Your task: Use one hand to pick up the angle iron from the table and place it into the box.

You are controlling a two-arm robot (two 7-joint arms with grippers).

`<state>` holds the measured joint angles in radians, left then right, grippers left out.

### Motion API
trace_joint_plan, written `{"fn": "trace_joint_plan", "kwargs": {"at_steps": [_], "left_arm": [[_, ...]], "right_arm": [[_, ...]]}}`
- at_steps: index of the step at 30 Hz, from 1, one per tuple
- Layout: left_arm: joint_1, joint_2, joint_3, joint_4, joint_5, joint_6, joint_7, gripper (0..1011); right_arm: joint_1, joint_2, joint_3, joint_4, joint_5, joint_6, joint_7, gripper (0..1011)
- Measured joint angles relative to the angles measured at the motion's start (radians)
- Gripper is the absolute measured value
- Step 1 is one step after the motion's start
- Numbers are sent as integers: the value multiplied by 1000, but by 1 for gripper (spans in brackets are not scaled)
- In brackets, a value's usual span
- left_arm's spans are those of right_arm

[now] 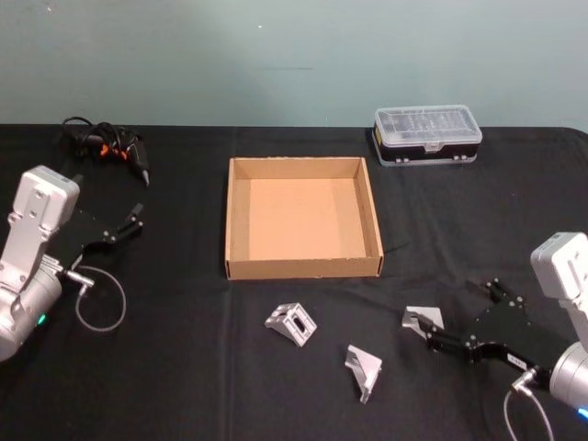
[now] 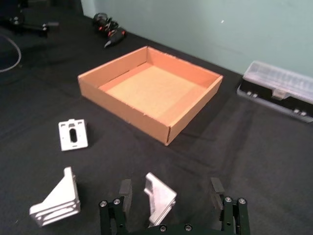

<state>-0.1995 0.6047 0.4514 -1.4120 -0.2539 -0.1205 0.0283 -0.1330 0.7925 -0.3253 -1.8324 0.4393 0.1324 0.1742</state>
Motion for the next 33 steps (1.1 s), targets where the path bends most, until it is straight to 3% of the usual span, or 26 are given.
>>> {"fn": "trace_joint_plan", "kwargs": {"at_steps": [8, 18, 29, 33], "left_arm": [[0, 0, 0, 0, 0, 0, 0, 1011], [0, 0, 0, 0, 0, 0, 0, 1011], [0, 0, 0, 0, 0, 0, 0, 1011], [0, 0, 0, 0, 0, 0, 0, 1011]], "right_arm": [[24, -25, -19, 35, -23, 47, 27, 1003], [73, -90, -45, 96, -78, 69, 34, 1003], [91, -154, -44, 133, -106, 110, 19, 1003], [91, -154, -43, 134, -106, 112, 18, 1003]]}}
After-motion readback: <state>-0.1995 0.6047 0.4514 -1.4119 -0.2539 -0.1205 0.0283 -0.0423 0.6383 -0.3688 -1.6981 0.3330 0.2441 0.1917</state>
